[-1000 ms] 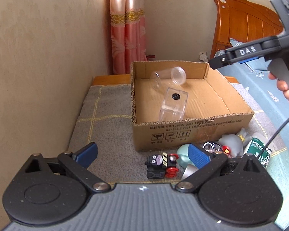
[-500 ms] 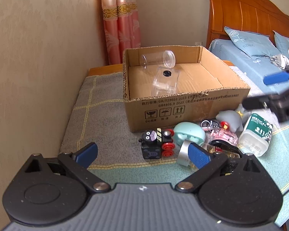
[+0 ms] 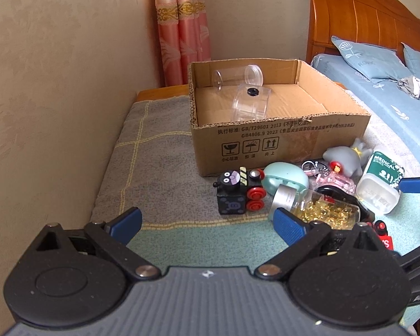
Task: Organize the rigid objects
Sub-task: 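Grasp the black toy block with red wheels with the left tool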
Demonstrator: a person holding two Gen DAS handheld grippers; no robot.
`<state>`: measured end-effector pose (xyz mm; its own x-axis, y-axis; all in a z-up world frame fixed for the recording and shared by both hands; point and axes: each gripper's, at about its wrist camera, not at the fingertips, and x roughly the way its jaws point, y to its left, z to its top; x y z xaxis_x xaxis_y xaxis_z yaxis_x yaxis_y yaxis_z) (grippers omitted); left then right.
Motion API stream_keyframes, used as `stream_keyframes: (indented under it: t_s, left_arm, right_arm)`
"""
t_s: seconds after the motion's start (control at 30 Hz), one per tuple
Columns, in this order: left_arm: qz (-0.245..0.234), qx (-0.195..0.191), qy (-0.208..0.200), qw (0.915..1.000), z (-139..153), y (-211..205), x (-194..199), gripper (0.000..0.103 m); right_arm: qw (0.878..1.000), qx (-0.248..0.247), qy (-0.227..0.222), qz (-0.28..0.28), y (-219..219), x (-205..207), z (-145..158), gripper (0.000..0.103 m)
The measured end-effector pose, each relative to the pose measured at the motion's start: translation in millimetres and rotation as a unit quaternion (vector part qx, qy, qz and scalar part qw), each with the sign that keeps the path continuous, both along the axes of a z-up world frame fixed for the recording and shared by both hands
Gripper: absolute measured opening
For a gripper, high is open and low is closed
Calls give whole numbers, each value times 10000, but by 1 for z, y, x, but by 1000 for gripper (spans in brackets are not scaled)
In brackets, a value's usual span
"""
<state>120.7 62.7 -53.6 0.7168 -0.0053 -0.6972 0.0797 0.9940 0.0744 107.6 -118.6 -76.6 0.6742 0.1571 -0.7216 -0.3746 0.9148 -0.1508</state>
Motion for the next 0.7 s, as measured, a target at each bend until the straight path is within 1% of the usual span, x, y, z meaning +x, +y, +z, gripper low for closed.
stream_keyframes:
  t_s: [0.13, 0.23, 0.3, 0.4, 0.47, 0.6, 0.7]
  left_arm:
    - [-32, 44, -1, 10000, -2, 1, -2, 100]
    - [-76, -28, 10, 10000, -3, 1, -2, 100]
    - [-103, -17, 18, 9999, -4, 0, -1, 100]
    - [-152, -17, 35, 9999, -6, -2, 2, 100]
    - [-187, -20, 42, 9998, -7, -4, 5, 100]
    - [-232, -51, 32, 9997, -9, -7, 15, 100]
    - [-245, -83, -71, 9996, -9, -10, 25, 100]
  right_arm:
    - [9996, -228, -85, -138, 10, 0, -10, 103]
    - [9979, -560, -194, -242, 7, -5, -16, 103]
    - [9972, -638, -208, -320, 0, -10, -18, 103]
    - [9957, -770, -130, -490, -12, -16, -22, 103]
    - [9951, -797, 2, -585, -21, -18, -28, 103]
    - [9977, -402, 91, -536, -40, -22, -31, 103]
    - [9986, -109, 188, -487, -50, -21, -33, 103]
